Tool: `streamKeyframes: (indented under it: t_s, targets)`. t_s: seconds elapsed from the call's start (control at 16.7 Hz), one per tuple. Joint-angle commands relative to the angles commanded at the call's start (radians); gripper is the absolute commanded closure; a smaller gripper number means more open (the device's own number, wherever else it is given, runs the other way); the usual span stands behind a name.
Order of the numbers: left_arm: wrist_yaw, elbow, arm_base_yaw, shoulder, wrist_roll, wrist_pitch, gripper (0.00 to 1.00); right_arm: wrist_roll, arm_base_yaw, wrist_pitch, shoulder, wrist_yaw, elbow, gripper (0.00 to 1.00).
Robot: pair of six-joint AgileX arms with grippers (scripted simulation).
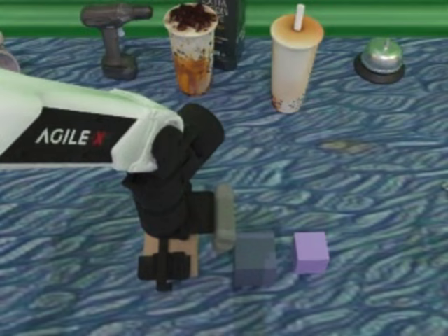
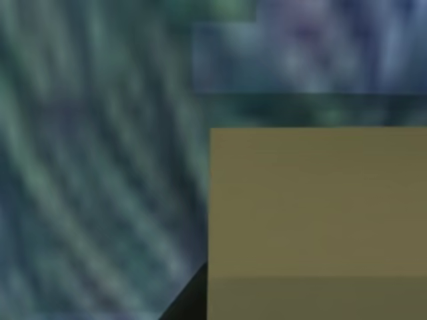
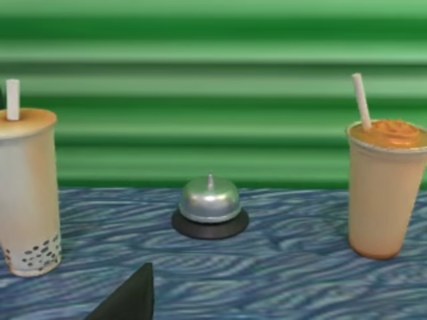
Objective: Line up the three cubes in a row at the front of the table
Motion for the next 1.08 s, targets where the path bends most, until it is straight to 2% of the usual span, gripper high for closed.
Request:
streamKeyframes:
  t_s: [0.24,1.02,1.08]
  targets:
    - [0.0,-0.002,0.0,0.002,0.0,0.003,1.0,0.0,0.0,0.0,0.0,0.0,0.0,0.0]
    - [0.0,-0.002,0.0,0.002,0.0,0.003,0.02,0.0,0.0,0.0,0.0,0.0,0.0,0.0]
    - [0.0,-0.002,0.0,0.002,0.0,0.003,0.0,0.0,0.0,0.0,0.0,0.0,0.0,0.0]
